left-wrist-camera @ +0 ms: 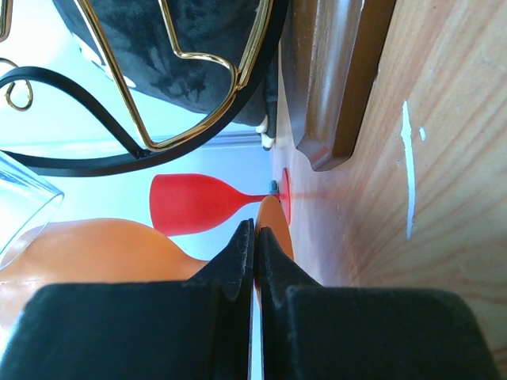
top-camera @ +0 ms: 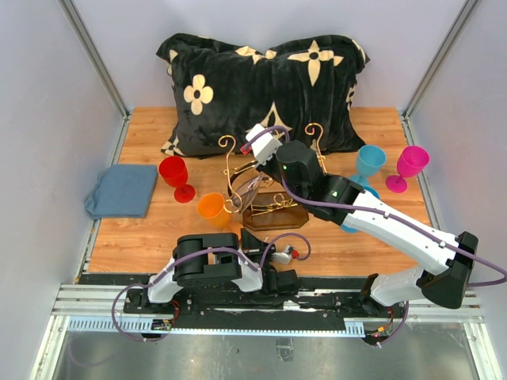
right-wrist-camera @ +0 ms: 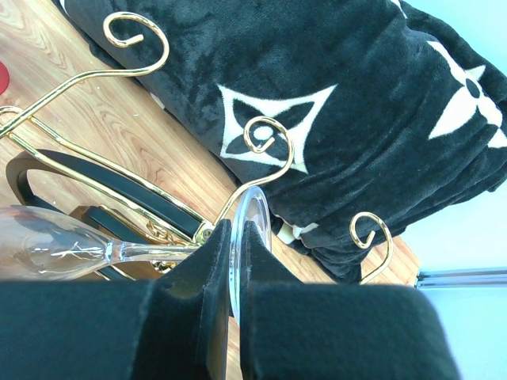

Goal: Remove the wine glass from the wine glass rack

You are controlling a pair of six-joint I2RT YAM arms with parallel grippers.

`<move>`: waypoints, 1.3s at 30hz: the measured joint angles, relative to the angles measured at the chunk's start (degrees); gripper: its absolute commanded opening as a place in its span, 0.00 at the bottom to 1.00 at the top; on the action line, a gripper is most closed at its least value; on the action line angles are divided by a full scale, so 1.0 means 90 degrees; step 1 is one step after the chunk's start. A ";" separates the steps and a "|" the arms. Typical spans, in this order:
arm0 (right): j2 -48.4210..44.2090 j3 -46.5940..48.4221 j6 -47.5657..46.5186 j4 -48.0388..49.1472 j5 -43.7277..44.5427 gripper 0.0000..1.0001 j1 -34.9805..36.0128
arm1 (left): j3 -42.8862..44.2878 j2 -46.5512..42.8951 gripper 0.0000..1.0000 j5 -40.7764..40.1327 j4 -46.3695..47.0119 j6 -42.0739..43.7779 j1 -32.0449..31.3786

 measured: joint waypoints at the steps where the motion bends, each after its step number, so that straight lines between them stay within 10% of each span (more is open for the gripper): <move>1: 0.0002 0.0000 -0.0002 0.0002 0.0002 0.01 0.0000 | -0.0002 0.0000 0.01 -0.0005 -0.0015 -0.0039 -0.0002; 39: 0.0002 0.0000 -0.0017 0.0010 0.0010 0.01 0.0000 | 0.0352 -0.0066 0.00 0.0350 -0.1528 -0.2273 -0.0389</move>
